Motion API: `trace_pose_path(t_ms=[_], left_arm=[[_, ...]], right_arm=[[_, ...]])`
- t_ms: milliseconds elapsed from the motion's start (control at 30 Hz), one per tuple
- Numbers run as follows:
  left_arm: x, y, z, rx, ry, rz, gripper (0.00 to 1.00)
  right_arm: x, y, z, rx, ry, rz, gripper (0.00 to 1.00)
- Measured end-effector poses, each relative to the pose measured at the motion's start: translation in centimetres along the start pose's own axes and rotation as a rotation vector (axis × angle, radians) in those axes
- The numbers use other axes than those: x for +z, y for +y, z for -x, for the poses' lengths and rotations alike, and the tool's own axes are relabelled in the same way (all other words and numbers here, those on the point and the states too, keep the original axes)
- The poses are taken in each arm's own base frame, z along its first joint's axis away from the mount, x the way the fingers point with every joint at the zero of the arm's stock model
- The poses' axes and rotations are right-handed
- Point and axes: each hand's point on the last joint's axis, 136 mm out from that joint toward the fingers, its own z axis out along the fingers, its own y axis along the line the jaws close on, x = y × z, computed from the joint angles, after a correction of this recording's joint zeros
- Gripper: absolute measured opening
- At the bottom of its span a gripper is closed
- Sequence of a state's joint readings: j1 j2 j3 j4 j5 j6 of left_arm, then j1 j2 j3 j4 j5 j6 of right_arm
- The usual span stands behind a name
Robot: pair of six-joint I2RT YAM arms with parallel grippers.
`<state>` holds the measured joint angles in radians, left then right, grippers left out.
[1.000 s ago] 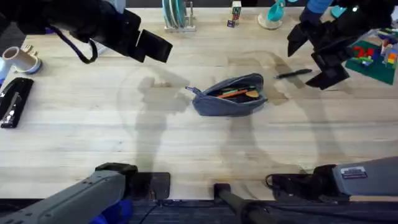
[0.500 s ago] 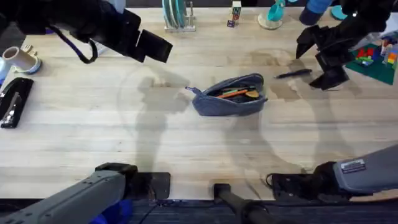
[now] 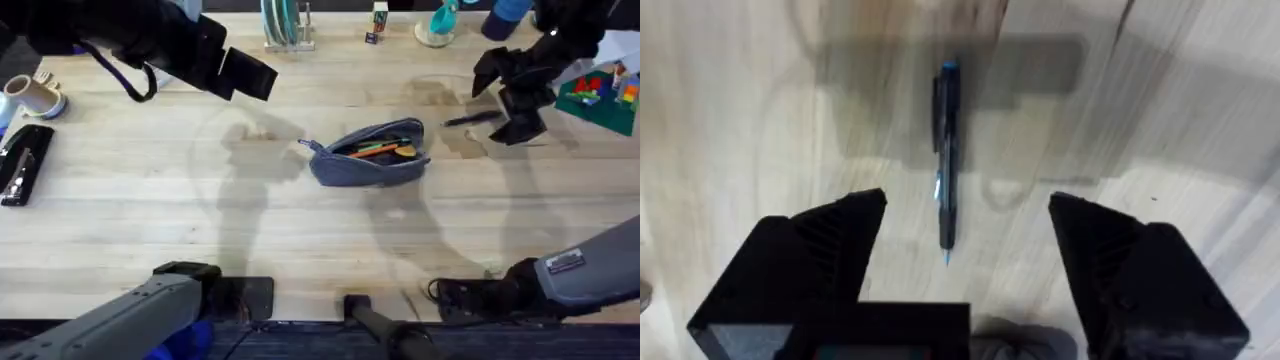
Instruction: Unzip the bag, pick up the pens from the table one at a time and place them inside, then zip the bag closed.
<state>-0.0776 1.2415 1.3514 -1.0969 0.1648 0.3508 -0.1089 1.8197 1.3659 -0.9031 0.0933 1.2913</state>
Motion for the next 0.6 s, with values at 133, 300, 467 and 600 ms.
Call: trace_pose_path(t_ms=[133,300,467,600], left_arm=[[0.0,0.0,0.0,0.0,0.0,0.0,0.993],[0.0,0.0,0.0,0.0,0.0,0.0,0.993],[0.0,0.0,0.0,0.0,0.0,0.0,0.993],[0.0,0.0,0.0,0.0,0.0,0.0,0.993]], right_arm=[[1.2,-0.3,-0.1,0.002,0.009,-0.033,0.997],[3.0,-0.6,-0.4,0.003,0.025,-0.076,0.997],[3.4,-0.6,-0.3,0.015,0.037,-0.083,0.997],[3.5,-0.6,-0.2,0.026,0.056,-0.084,0.997]])
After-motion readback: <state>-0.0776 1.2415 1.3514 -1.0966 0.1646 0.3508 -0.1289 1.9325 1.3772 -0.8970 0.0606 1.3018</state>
